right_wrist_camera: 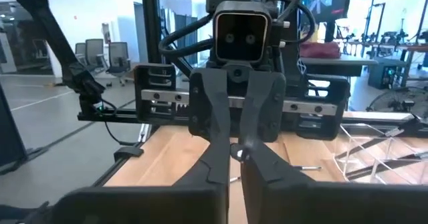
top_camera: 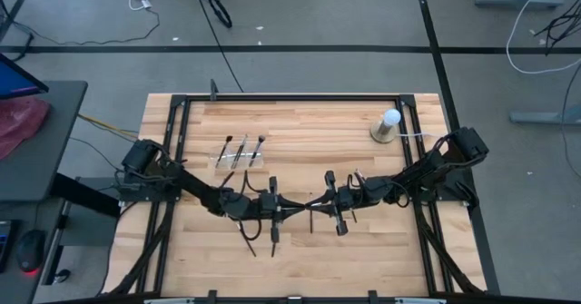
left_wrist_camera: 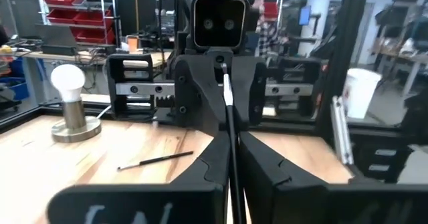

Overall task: Pick & Place Makeup Brushes
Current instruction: Put the black liner brush into the transparent organizer

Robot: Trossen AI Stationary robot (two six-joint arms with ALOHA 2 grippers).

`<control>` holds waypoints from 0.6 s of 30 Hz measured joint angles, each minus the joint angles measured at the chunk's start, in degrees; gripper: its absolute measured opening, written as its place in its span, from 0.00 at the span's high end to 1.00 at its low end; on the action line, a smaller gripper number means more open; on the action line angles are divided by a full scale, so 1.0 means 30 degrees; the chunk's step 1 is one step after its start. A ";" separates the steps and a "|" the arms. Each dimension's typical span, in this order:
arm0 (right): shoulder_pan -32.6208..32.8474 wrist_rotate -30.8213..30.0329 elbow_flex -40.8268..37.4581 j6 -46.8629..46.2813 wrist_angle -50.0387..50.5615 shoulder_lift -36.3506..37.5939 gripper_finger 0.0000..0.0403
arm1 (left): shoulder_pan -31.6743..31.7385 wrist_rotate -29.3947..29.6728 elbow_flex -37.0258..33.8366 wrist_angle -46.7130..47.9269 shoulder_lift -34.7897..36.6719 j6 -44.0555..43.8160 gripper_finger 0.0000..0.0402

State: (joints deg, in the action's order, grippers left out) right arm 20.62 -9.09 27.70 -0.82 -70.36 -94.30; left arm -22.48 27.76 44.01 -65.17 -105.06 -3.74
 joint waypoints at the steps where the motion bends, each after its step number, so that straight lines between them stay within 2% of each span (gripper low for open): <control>1: 0.0000 -0.0296 0.0000 -0.0361 0.0251 0.0049 0.96 | 0.0005 0.0116 0.0007 0.0289 0.0000 0.0136 0.91; 8: -0.0124 -0.1619 0.0022 -0.2834 0.4798 0.2208 0.98 | 0.0301 0.1327 0.0040 0.3387 0.0000 0.0710 0.68; 11: -0.0160 -0.1841 0.0097 -0.3450 0.6432 0.3180 0.97 | 0.0510 0.1903 0.0767 0.5881 -0.0006 0.0714 0.59; 14: -0.0182 -0.2281 0.0760 -0.3804 0.9422 0.3621 0.97 | 0.0658 0.2373 0.2176 0.8657 -0.0015 0.0933 0.55; 18: -0.0182 -0.2980 0.2087 -0.3857 1.2462 0.3476 0.97 | 0.0831 0.2666 0.4107 1.1953 -0.0015 0.1006 0.56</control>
State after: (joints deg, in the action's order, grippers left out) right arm 20.08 -18.03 33.96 -12.39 -32.97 -83.87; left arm -19.99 35.75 56.33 -29.32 -105.10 -0.72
